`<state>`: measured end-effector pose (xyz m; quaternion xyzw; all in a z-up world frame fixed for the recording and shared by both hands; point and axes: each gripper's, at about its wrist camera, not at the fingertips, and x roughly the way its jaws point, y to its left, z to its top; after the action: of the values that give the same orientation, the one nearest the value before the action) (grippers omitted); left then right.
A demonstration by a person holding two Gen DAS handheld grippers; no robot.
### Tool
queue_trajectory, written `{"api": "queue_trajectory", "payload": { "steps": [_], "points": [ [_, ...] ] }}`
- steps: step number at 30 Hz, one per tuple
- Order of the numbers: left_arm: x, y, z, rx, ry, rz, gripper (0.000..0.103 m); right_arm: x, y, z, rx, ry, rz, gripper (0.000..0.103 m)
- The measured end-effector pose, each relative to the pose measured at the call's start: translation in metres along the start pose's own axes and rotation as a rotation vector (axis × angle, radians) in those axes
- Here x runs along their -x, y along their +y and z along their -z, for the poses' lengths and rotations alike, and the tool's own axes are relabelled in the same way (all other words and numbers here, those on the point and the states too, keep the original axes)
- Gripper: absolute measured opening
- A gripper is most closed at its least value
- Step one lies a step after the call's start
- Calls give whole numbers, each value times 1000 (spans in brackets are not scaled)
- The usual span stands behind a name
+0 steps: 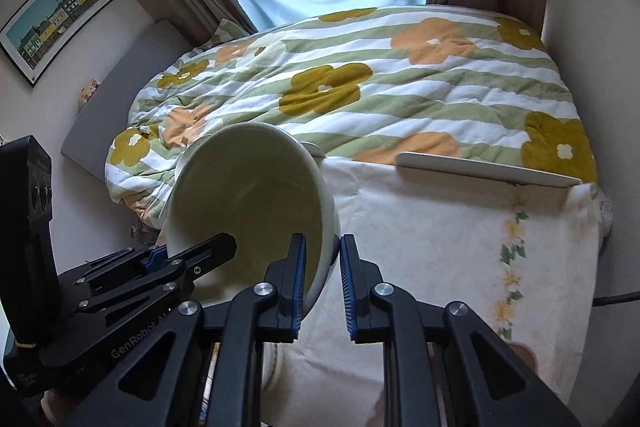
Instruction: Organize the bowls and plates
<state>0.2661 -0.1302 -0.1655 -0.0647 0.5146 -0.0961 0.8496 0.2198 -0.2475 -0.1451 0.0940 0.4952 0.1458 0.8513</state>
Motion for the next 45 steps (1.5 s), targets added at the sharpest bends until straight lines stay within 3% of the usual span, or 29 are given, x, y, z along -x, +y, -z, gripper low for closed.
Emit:
{"api": "queue_trajectory", "payload": {
  "steps": [7,15,21,30,45],
  "points": [
    [-5,-80,47,-88,61,37,17,47,-63,55,-76,2,55,16],
    [-42,-118,89,-186,197,56,17,50,-109,105,-215,50,87,16],
    [-68,-124,101,-249,271,42,17,34,-123,122,-289,85,93,16],
    [-97,-127,114,-342,318,5,17,11,-135,143,-333,139,119,15],
    [-101,-131,111,-421,273,-47,17,6,-132,145,-310,150,160,15]
  ]
}}
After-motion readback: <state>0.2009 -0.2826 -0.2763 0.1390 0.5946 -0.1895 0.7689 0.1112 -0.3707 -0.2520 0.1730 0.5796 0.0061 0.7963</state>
